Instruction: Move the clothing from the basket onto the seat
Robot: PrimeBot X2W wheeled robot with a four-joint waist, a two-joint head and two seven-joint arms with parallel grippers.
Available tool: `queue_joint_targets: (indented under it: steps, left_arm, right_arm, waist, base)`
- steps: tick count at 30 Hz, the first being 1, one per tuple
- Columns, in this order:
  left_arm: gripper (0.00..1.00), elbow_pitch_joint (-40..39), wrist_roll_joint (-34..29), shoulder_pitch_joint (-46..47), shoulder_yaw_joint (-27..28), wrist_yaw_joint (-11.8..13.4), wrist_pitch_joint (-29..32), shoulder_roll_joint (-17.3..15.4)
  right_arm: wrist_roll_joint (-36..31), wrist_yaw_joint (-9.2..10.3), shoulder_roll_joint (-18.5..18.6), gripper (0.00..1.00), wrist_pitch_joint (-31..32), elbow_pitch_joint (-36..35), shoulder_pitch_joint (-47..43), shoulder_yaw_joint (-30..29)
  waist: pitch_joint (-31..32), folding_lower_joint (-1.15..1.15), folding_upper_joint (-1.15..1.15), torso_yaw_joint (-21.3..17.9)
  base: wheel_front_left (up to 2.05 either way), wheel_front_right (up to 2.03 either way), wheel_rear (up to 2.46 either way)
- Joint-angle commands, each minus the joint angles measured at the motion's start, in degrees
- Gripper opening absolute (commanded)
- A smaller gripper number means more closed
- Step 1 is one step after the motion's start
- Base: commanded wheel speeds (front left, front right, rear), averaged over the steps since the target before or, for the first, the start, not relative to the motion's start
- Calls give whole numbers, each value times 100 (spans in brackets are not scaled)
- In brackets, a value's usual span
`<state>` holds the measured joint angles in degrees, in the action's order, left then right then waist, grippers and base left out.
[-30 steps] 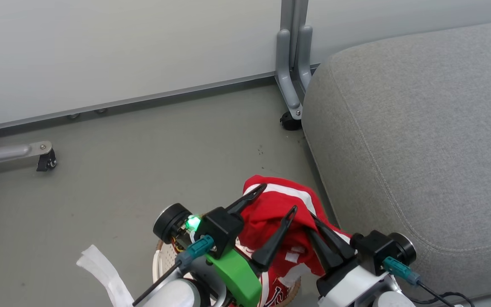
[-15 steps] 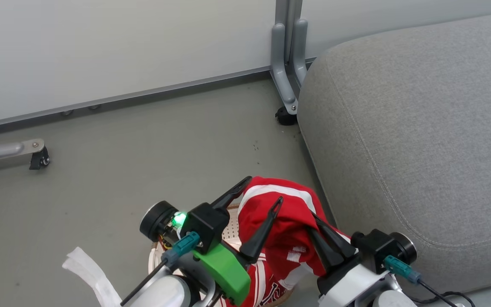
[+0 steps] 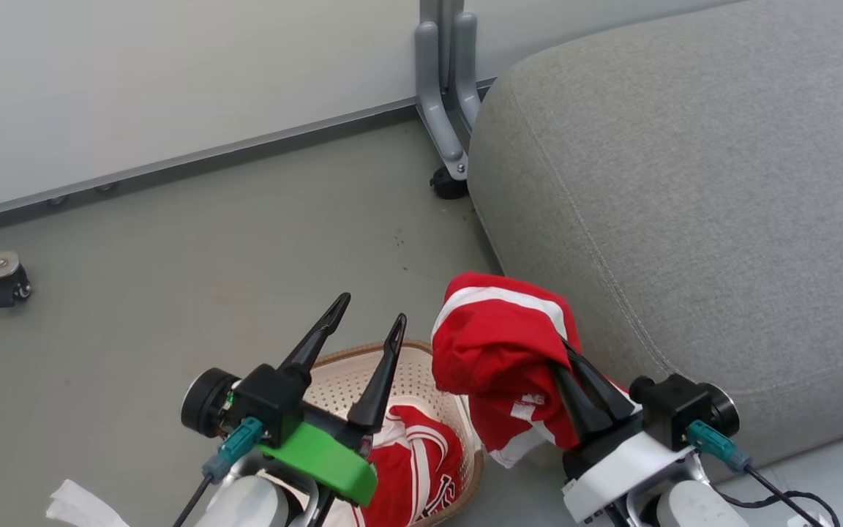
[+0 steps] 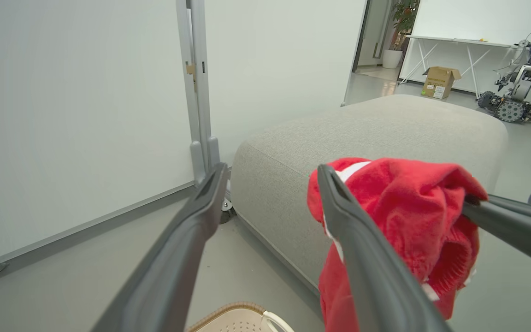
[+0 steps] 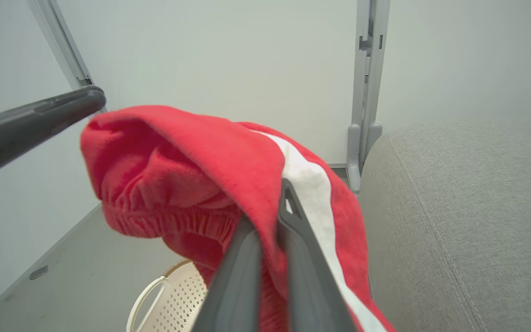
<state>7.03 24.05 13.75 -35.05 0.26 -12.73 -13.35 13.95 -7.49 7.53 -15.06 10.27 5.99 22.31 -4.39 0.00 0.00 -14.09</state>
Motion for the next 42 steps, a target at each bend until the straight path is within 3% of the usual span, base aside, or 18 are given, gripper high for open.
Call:
queue_joint_targets:
  steps: [1, 22, 32, 39, 42]
  left_arm:
    - [100, 31, -72, -107, 49, -28, -94, -27]
    - [100, -317, -907, -1002, 1017, -576, -249, -134]
    - [100, -186, -1115, -564, 622, -747, -243, -325]
    - [100, -421, -1381, -50, 500, -766, -216, -587]
    - [100, -646, -1551, 331, 312, -774, -117, -617]
  right_arm:
    - [-19, 0, -16, 0, -18, -54, 61, -36]
    - [195, 0, -307, 0, -18, -733, -487, -891]
    - [252, 0, -435, 0, -18, -1097, -554, -1438]
    - [473, 0, -465, 0, -18, -1065, 611, -1931]
    - [512, 0, -442, 0, -18, -924, 1288, -2514]
  waist:
    - [-141, 0, 0, -219]
    - [-683, 0, 0, -1655]
    - [-1340, 0, 0, -1773]
    - [-2260, 0, 0, -1713]
    - [-2705, 0, 0, -1421]
  base:
    - [0, 0, 0]
    - [0, 0, 0]
    - [0, 0, 0]
    - [0, 0, 0]
    - [0, 0, 0]
